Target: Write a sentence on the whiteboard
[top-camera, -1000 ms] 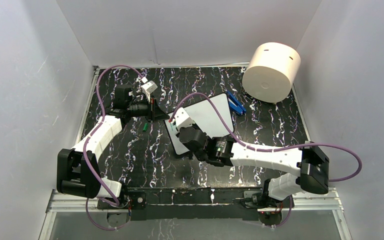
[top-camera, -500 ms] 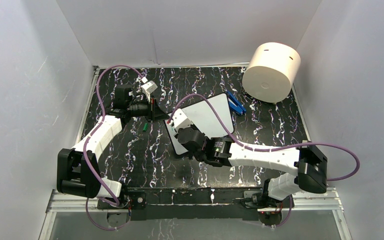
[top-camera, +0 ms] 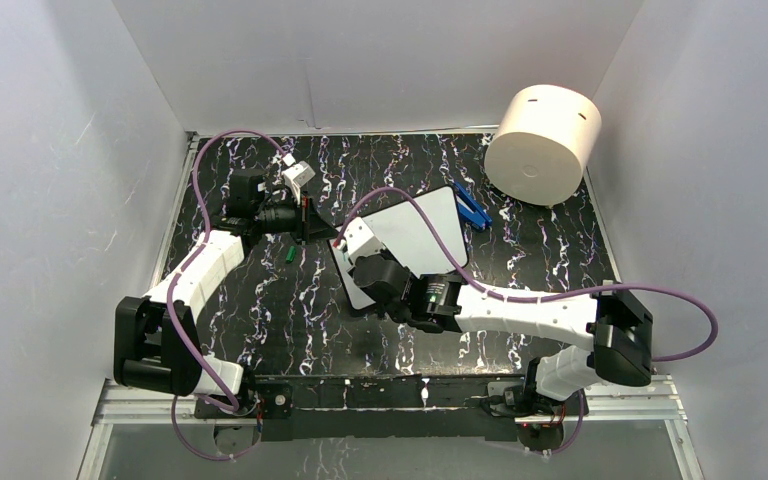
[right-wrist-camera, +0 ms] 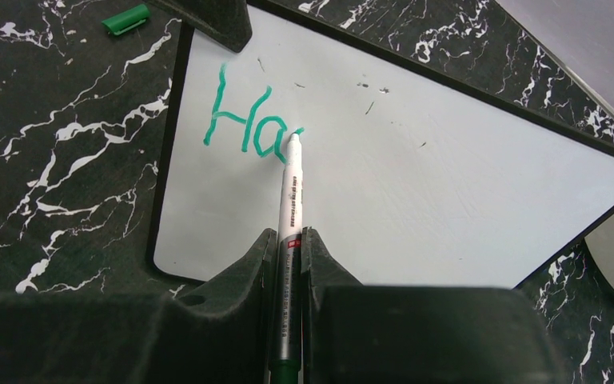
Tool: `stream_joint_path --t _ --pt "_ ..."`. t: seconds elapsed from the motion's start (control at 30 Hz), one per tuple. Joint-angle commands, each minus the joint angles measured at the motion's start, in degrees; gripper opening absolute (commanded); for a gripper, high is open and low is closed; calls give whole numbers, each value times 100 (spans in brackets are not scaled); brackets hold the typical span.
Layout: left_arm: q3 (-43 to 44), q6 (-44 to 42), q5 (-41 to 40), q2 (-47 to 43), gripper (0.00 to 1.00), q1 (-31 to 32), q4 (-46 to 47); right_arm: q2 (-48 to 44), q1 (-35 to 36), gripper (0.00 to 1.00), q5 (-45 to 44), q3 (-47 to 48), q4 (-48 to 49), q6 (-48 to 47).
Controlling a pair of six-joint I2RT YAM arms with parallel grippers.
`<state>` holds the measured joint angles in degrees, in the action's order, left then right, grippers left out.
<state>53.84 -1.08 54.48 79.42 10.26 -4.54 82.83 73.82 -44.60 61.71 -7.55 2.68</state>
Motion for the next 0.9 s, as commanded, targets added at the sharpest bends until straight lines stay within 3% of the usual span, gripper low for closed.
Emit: stream_joint_path --t 0.0,0.43,0.87 --pt "12 -208 -228 142 0 99 -319 86 -70 0 154 219 -331 305" --pt "33 -199 -215 196 0 99 -318 60 -70 0 506 42 -856 779" --pt "28 -208 -236 197 0 108 -323 -287 -61 0 497 -63 -727 748"
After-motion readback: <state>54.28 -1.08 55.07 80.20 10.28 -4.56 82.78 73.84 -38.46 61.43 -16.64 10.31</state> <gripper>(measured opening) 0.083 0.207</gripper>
